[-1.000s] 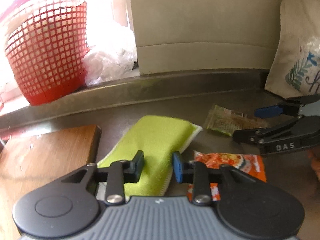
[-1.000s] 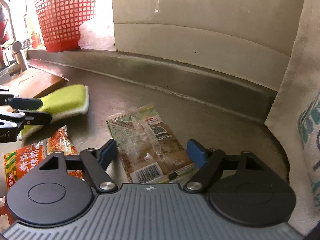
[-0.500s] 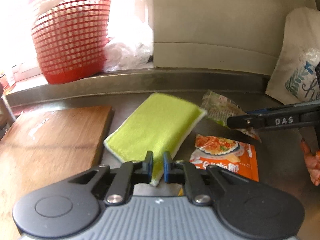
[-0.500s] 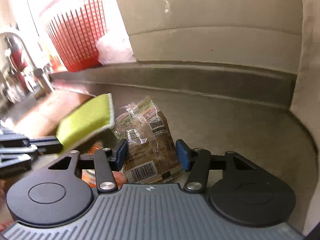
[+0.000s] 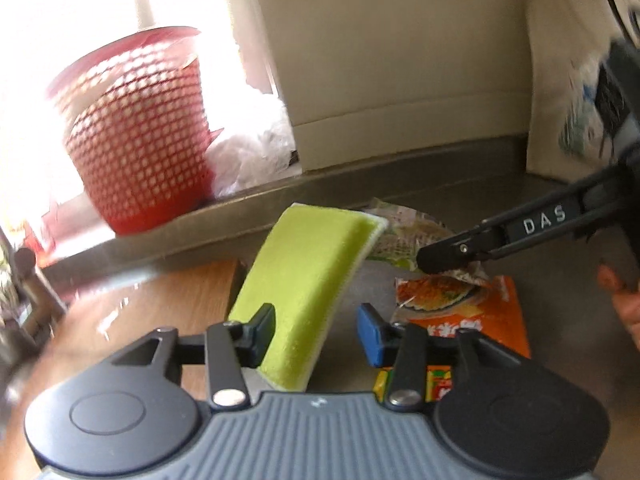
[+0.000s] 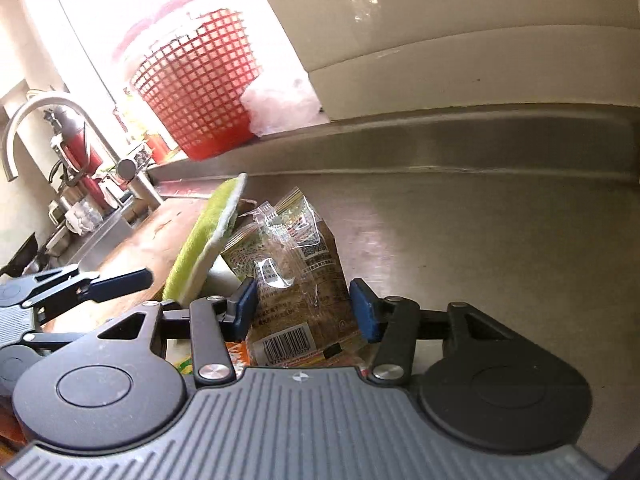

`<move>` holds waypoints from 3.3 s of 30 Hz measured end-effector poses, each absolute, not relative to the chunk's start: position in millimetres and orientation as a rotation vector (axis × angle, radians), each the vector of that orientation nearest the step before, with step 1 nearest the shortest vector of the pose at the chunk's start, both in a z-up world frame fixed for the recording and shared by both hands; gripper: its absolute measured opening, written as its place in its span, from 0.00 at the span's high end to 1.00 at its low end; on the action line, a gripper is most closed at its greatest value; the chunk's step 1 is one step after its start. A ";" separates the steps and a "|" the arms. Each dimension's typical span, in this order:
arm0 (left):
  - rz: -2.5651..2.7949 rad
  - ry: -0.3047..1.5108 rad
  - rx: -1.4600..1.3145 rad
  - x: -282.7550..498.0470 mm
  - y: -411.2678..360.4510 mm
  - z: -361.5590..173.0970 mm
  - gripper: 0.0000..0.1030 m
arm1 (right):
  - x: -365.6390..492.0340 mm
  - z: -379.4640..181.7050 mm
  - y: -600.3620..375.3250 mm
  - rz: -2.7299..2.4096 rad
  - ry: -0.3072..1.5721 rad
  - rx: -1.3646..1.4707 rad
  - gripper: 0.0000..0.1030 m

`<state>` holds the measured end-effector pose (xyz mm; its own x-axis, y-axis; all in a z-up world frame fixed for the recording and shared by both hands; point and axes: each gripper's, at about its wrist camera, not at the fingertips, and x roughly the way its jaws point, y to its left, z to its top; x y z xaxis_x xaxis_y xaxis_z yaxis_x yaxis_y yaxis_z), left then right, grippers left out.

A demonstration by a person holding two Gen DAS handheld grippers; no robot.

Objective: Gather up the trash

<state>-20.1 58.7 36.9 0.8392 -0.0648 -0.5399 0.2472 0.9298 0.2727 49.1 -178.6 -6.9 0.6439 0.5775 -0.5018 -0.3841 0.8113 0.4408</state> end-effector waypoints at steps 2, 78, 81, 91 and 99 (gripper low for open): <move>-0.139 0.553 0.405 -13.8 53.6 31.0 0.47 | 47.4 -6.5 -174.8 0.563 0.670 0.313 0.39; 0.576 0.712 -0.521 -371.0 381.8 -24.4 0.81 | -261.0 -7.3 248.3 1.165 0.832 -0.440 0.39; 0.570 0.739 -0.531 -364.7 385.9 -35.6 0.81 | -263.4 -20.5 255.4 1.152 0.842 -0.467 0.39; 0.595 0.822 -0.469 -349.4 392.6 -56.7 0.54 | -261.0 -20.0 283.6 1.160 0.877 -0.487 0.20; 0.612 0.822 -0.389 -346.2 389.6 -37.2 0.27 | -265.3 -2.8 270.5 1.185 0.852 -0.450 0.10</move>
<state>-346.2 389.6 -37.2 0.5256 0.3520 -0.7745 -0.6409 0.7625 -0.0885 -265.3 270.5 -2.8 0.1265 0.6180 -0.7759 -0.9326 0.3407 0.1193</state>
